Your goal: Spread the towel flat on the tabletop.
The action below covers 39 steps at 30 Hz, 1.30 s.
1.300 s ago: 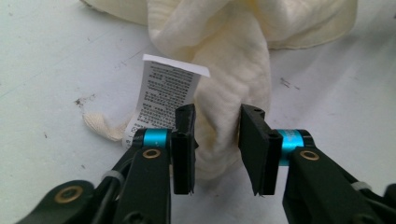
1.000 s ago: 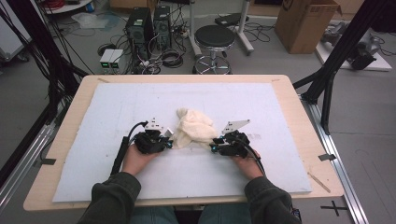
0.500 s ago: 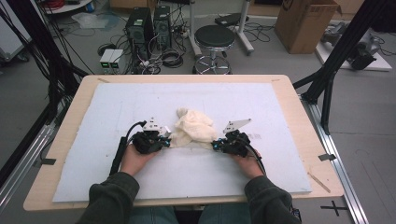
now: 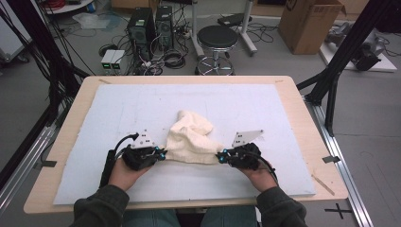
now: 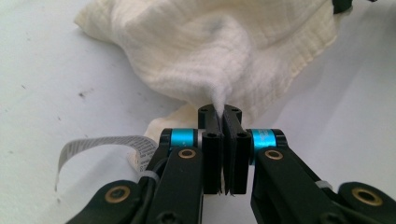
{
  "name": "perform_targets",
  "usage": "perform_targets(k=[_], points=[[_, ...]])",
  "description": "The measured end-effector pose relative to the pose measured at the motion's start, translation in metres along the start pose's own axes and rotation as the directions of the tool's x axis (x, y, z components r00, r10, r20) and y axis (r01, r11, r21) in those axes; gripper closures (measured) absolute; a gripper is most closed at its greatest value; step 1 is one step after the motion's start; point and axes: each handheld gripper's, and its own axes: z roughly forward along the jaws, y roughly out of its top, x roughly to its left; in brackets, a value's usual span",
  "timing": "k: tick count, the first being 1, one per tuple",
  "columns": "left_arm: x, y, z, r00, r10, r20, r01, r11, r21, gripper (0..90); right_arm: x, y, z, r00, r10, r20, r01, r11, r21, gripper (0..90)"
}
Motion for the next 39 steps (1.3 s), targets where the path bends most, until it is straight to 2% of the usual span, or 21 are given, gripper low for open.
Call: perform_targets(k=[1, 2, 6, 14, 15, 16, 17, 18, 19, 20, 23, 24, 25, 28, 31, 34, 35, 36, 39], points=[[0.0, 0.0, 0.0, 1.0, 0.0, 0.0, 0.0, 1.0, 0.0, 86.8, 0.004, -0.001, -0.001, 1.0, -0.005, -0.008, 0.005, 1.0, -0.004, 87.8], [-0.003, -0.002, -0.002, 1.0, 0.009, 0.002, -0.009, 1.0, 0.004, 86.8, 0.004, -0.001, -0.001, 1.0, -0.005, -0.008, 0.005, 1.0, -0.004, 87.8], [-0.02, -0.013, -0.011, 0.9999, 0.012, 0.01, -0.012, 0.9999, 0.011, 86.6, 0.021, -0.008, -0.006, 0.9991, -0.022, -0.037, 0.022, 1.0, 0.001, 87.7], [-0.036, -0.025, -0.027, 0.9991, 0.021, 0.037, -0.021, 0.9998, 0.004, 85.9, 0.042, -0.017, -0.01, 0.9965, -0.032, -0.078, 0.032, 0.999, 0.011, 87.2], [-0.038, -0.026, -0.029, 0.9989, 0.021, 0.041, -0.021, 0.9998, 0.001, 85.4, 0.044, -0.019, -0.009, 0.9951, -0.032, -0.094, 0.033, 0.999, 0.014, 87.1], [-0.04, -0.027, -0.03, 0.9985, 0.026, 0.048, -0.026, 0.9997, 0.003, 81.2, 0.048, -0.02, -0.008, 0.9945, -0.037, -0.098, 0.039, 0.999, 0.018, 85.8], [-0.041, -0.027, -0.032, 0.9979, 0.026, 0.06, -0.027, 0.9996, 0.001, 81.2, 0.048, -0.02, -0.008, 0.9945, -0.037, -0.098, 0.039, 0.999, 0.018, 85.8], [-0.042, -0.028, -0.033, 0.9972, 0.022, 0.071, -0.022, 0.9997, -0.005, 66.3, 0.05, -0.02, -0.008, 0.9929, -0.035, -0.114, 0.037, 0.999, 0.017, 79.2], [-0.042, -0.028, -0.033, 0.9966, 0.019, 0.08, -0.018, 0.9998, -0.01, 66.3, 0.05, -0.02, -0.008, 0.9929, -0.035, -0.114, 0.037, 0.999, 0.017, 79.2], [-0.042, -0.027, -0.034, 0.9961, 0.014, 0.087, -0.013, 0.9999, -0.01, 55.4, 0.051, -0.019, -0.008, 0.9919, -0.028, -0.124, 0.029, 1.0, 0.006, 74.5], [-0.036, -0.026, -0.036, 0.9954, -0.003, 0.096, 0.006, 0.9997, -0.026, 50.5, 0.051, -0.017, -0.01, 0.992, -0.024, -0.124, 0.023, 1.0, -0.009, 70.0], [-0.031, -0.025, -0.036, 0.9958, -0.022, 0.089, 0.026, 0.9989, -0.039, 48.2, 0.05, -0.015, -0.013, 0.9929, -0.026, -0.116, 0.023, 0.999, -0.034, 67.6], [-0.031, -0.025, -0.036, 0.9958, -0.022, 0.089, 0.026, 0.9989, -0.039, 48.1, 0.048, -0.013, -0.016, 0.994, -0.022, -0.107, 0.017, 0.999, -0.043, 66.8], [-0.019, -0.023, -0.032, 0.9968, -0.045, 0.066, 0.049, 0.9973, -0.055, 48.1, 0.042, -0.008, -0.018, 0.9963, -0.016, -0.085, 0.012, 0.999, -0.053, 65.7], [-0.004, -0.017, -0.023, 0.995, -0.09, 0.044, 0.093, 0.9926, -0.078, 49.4, 0.021, 0.01, -0.016, 0.9997, -0.014, -0.02, 0.013, 0.998, -0.063, 65.5], [0.0, -0.013, -0.018, 0.9948, -0.099, 0.023, 0.101, 0.9906, -0.092, 49.7, 0.001, 0.023, -0.007, 0.9997, 0.021, 0.008, -0.02, 0.997, -0.072, 64.9], [0.002, -0.011, -0.015, 0.9953, -0.096, 0.013, 0.097, 0.9905, -0.097, 49.7, 0.001, 0.023, -0.007, 0.9997, 0.021, 0.008, -0.02, 0.997, -0.072, 64.9], [0.004, -0.008, -0.008, 0.9963, -0.086, -0.003, 0.086, 0.9917, -0.096, 49.7, -0.012, 0.03, 0.003, 0.999, 0.039, 0.023, -0.037, 0.997, -0.062, 64.2], [0.006, -0.005, -0.002, 0.9969, -0.075, -0.022, 0.073, 0.9934, -0.089, 50.0, -0.028, 0.037, 0.019, 0.9971, 0.065, 0.038, -0.064, 0.997, -0.047, 62.9]])
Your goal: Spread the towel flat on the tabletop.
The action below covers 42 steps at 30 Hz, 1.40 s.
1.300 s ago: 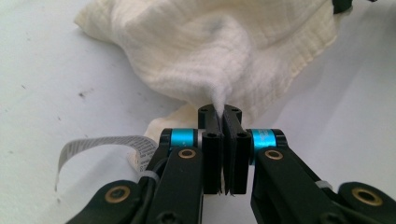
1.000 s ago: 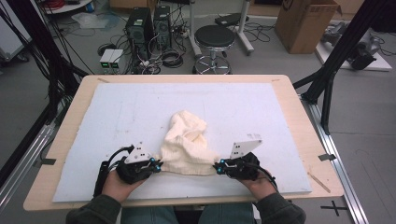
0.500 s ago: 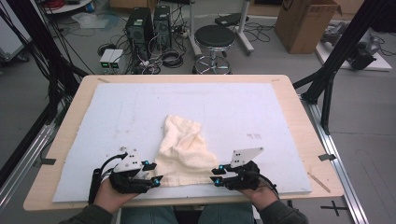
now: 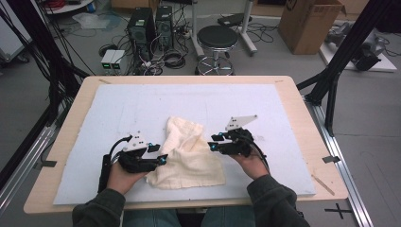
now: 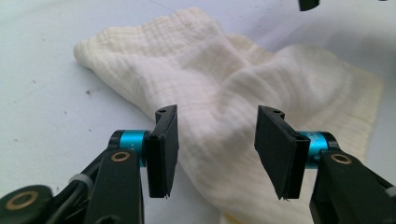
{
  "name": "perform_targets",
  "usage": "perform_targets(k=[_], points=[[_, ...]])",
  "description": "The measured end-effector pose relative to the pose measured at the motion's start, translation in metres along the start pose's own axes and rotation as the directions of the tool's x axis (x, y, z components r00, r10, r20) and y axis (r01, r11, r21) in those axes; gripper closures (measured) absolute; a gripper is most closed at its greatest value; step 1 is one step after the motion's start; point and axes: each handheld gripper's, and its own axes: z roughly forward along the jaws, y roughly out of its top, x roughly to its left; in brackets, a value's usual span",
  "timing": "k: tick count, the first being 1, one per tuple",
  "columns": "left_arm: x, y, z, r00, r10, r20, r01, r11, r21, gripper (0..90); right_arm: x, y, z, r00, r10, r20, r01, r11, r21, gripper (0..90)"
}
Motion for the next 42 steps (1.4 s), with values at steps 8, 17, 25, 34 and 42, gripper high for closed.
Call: perform_targets(k=[8, 17, 25, 34, 42], points=[[0.005, -0.005, 0.01, 0.9997, 0.024, 0.005, -0.024, 0.9984, 0.051, 56.0, -0.019, -0.001, 0.035, 0.9973, 0.072, 0.016, -0.073, 0.996, 0.052, 58.6], [0.01, -0.009, 0.008, 0.9998, 0.006, 0.02, -0.007, 0.999, 0.044, 63.0, -0.017, -0.002, 0.057, 0.9983, 0.058, 0.009, -0.059, 0.99, 0.13, 84.1], [0.011, -0.011, 0.003, 0.9996, -0.002, 0.027, 0.001, 0.9997, 0.025, 61.5, -0.016, 0.002, 0.034, 0.9979, 0.045, 0.046, -0.049, 0.994, 0.102, 85.5], [0.01, -0.01, 0.003, 0.9993, -0.008, 0.036, 0.008, 0.9998, 0.016, 59.9, -0.029, -0.001, -0.019, 0.986, 0.038, 0.163, -0.054, 0.993, 0.1, 85.4], [0.01, -0.01, 0.003, 0.9994, -0.006, 0.035, 0.005, 0.9999, 0.013, 58.7, -0.052, -0.021, -0.03, 0.9624, 0.072, 0.262, -0.115, 0.982, 0.151, 85.1]])
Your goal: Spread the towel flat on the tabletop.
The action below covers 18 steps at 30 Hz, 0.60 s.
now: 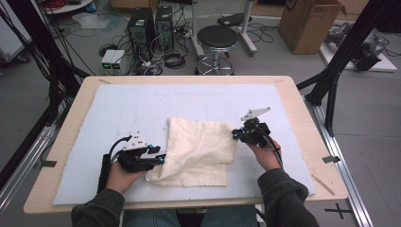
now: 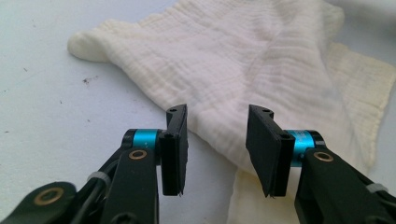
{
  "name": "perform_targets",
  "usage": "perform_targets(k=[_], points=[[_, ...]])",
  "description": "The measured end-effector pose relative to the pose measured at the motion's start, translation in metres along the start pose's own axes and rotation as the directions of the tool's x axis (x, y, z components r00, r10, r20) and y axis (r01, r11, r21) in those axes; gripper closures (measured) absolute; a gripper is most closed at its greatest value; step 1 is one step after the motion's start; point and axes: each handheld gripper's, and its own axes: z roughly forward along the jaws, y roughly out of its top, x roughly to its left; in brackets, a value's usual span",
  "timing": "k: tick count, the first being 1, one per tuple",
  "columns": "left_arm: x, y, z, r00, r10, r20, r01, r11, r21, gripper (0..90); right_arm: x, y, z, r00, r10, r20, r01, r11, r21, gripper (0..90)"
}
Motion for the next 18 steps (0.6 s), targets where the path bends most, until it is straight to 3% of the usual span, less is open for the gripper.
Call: perform_targets(k=[5, 8, 10, 14, 15, 18], points=[[0.0, 0.0, 0.001, 1.0, -0.006, 0.0, 0.006, 1.0, -0.002, 58.1, -0.015, -0.009, 0.005, 0.9979, 0.059, 0.026, -0.059, 0.998, 0.014, 82.6], [0.001, 0.001, 0.002, 0.9999, -0.013, -0.007, 0.013, 0.9999, -0.011, 57.7, -0.017, -0.011, 0.007, 0.9977, 0.063, 0.025, -0.064, 0.998, 0.02, 80.1], [0.005, 0.005, 0.004, 0.9989, -0.041, -0.022, 0.04, 0.9989, -0.023, 57.6, -0.017, -0.012, 0.007, 0.9972, 0.075, 0.001, -0.075, 0.997, -0.013, 71.7], [0.014, 0.012, 0.01, 0.9978, -0.052, -0.042, 0.051, 0.9985, -0.018, 58.5, -0.016, -0.01, 0.003, 0.997, 0.075, -0.015, -0.076, 0.995, -0.066, 68.7], [0.021, 0.016, 0.016, 0.9965, -0.077, -0.031, 0.076, 0.9965, -0.035, 61.7, -0.017, -0.01, 0.003, 0.9965, 0.081, -0.021, -0.083, 0.994, -0.077, 68.1], [0.026, 0.023, 0.025, 0.9963, -0.067, -0.054, 0.066, 0.9977, -0.012, 63.3, -0.02, -0.011, 0.003, 0.9953, 0.096, -0.017, -0.097, 0.992, -0.084, 66.8]])
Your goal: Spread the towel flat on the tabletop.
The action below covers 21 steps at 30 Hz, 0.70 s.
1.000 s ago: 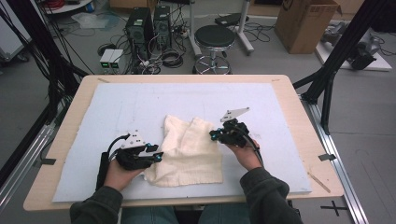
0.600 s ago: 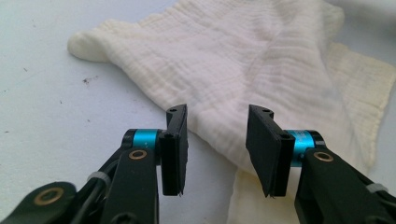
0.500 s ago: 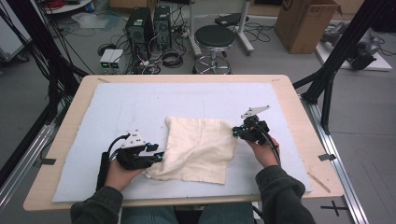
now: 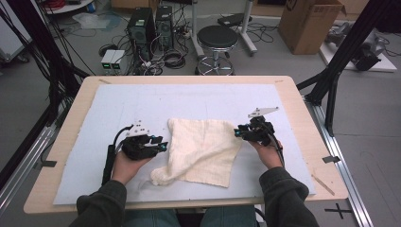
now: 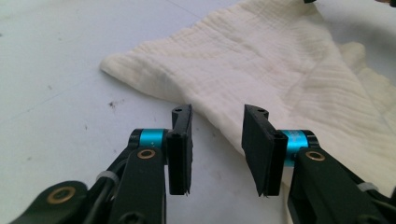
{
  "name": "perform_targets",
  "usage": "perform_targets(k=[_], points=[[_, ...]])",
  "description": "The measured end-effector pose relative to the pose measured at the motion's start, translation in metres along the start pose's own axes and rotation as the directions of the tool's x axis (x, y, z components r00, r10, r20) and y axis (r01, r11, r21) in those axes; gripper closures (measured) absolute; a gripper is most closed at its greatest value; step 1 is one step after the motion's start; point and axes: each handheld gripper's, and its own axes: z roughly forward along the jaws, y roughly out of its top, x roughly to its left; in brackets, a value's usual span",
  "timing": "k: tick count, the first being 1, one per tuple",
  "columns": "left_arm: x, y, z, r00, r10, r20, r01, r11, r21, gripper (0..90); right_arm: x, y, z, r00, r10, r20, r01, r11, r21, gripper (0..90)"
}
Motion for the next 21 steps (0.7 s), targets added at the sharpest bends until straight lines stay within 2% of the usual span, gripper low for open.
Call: perform_targets(k=[2, 3, 4, 5, 6, 9, 11, 14, 18, 20, 21], points=[[0.005, 0.007, 0.009, 0.9998, -0.014, -0.011, 0.014, 0.9999, -0.004, 63.4, -0.008, -0.002, 0.002, 0.9991, 0.041, 0.003, -0.041, 0.999, -0.011, 65.1], [0.008, 0.012, 0.015, 0.9996, -0.017, -0.023, 0.017, 0.9999, -0.001, 63.4, -0.008, -0.002, 0.002, 0.9991, 0.041, 0.003, -0.041, 0.999, -0.011, 65.1], [0.011, 0.016, 0.02, 0.999, -0.026, -0.035, 0.026, 0.9997, -0.002, 63.3, -0.013, -0.002, 0.003, 0.998, 0.062, 0.014, -0.062, 0.998, -0.022, 64.1], [0.015, 0.02, 0.025, 0.9983, -0.036, -0.045, 0.036, 0.9993, -0.009, 63.3, -0.013, -0.002, 0.003, 0.998, 0.062, 0.014, -0.062, 0.998, -0.022, 64.1], [0.019, 0.024, 0.03, 0.9971, -0.059, -0.048, 0.059, 0.9981, -0.02, 63.4, -0.017, -0.003, 0.005, 0.9962, 0.085, 0.021, -0.084, 0.996, -0.033, 63.9], [0.03, 0.034, 0.046, 0.992, -0.081, -0.096, 0.081, 0.9967, -0.009, 63.9, -0.021, -0.004, 0.007, 0.9952, 0.094, 0.028, -0.093, 0.995, -0.036, 63.9], [0.035, 0.037, 0.055, 0.9882, -0.105, -0.112, 0.105, 0.9945, -0.007, 63.9, -0.026, -0.005, 0.008, 0.993, 0.114, 0.03, -0.113, 0.993, -0.038, 63.9], [0.044, 0.037, 0.066, 0.9822, -0.14, -0.126, 0.144, 0.9892, 0.027, 63.1, -0.033, -0.008, 0.012, 0.9873, 0.157, 0.023, -0.156, 0.987, -0.032, 63.9], [0.048, 0.034, 0.079, 0.9776, -0.136, -0.16, 0.152, 0.9843, 0.089, 62.2, -0.033, -0.008, 0.018, 0.9888, 0.149, -0.01, -0.149, 0.989, -0.023, 63.2], [0.049, 0.031, 0.082, 0.9778, -0.131, -0.163, 0.152, 0.981, 0.121, 62.7, -0.028, -0.006, 0.025, 0.9936, 0.111, -0.024, -0.111, 0.994, -0.015, 63.9], [0.049, 0.03, 0.083, 0.9776, -0.128, -0.167, 0.149, 0.9817, 0.119, 62.7, -0.028, -0.006, 0.025, 0.9936, 0.111, -0.024, -0.111, 0.994, -0.015, 63.9]])
